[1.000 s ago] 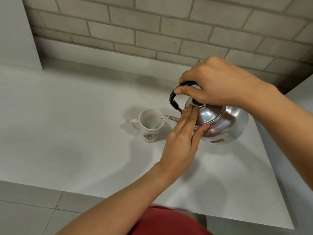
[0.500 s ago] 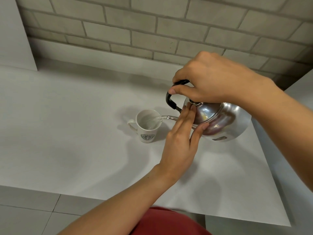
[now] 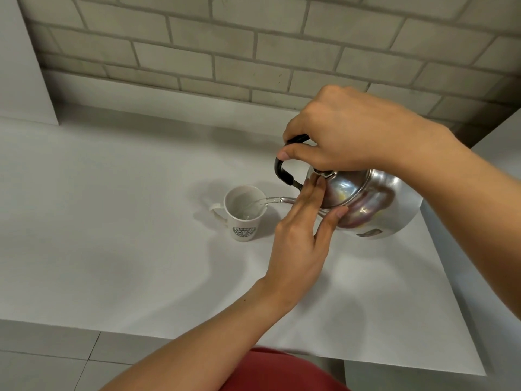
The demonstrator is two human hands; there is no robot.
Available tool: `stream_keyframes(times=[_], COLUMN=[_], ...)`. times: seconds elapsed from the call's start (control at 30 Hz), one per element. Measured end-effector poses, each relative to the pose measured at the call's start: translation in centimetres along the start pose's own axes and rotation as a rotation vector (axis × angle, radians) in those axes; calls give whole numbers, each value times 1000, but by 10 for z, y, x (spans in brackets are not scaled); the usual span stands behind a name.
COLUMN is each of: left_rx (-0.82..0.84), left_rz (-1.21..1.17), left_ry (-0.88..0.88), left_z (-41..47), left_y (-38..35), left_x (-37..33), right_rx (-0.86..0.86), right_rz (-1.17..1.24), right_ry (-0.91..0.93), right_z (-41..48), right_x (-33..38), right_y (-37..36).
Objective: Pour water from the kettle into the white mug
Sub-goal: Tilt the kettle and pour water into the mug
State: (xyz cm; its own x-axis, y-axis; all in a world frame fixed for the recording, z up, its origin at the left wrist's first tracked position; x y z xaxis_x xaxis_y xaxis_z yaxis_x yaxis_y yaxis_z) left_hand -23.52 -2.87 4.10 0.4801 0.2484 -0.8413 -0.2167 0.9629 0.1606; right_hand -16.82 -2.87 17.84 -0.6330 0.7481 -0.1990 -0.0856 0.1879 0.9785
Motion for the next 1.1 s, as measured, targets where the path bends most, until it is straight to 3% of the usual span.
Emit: stream_keyframes(times=[1.1], left_rx=[-75], left_rz=[-52], left_ry=[56], left_z=[4], left_y=[12], left_x=[4], right_rx=[48], right_rz=[-46], right_ry=[37], right_z=[23], right_x=[12], right_y=[-1])
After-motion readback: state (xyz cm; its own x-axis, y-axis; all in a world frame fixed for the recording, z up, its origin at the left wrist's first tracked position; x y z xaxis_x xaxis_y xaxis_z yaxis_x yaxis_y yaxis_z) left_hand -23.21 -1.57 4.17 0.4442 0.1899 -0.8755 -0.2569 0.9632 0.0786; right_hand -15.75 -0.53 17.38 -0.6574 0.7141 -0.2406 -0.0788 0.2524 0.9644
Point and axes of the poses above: each hand's wrist, its own z-axis towards the middle knuckle, its own y-axis out of the back of the hand, x = y × z, the point moved 9 cm from there along z, towards the middle knuckle, and after that the axes turned 2 degrees about -y, right-handed, at the moved point
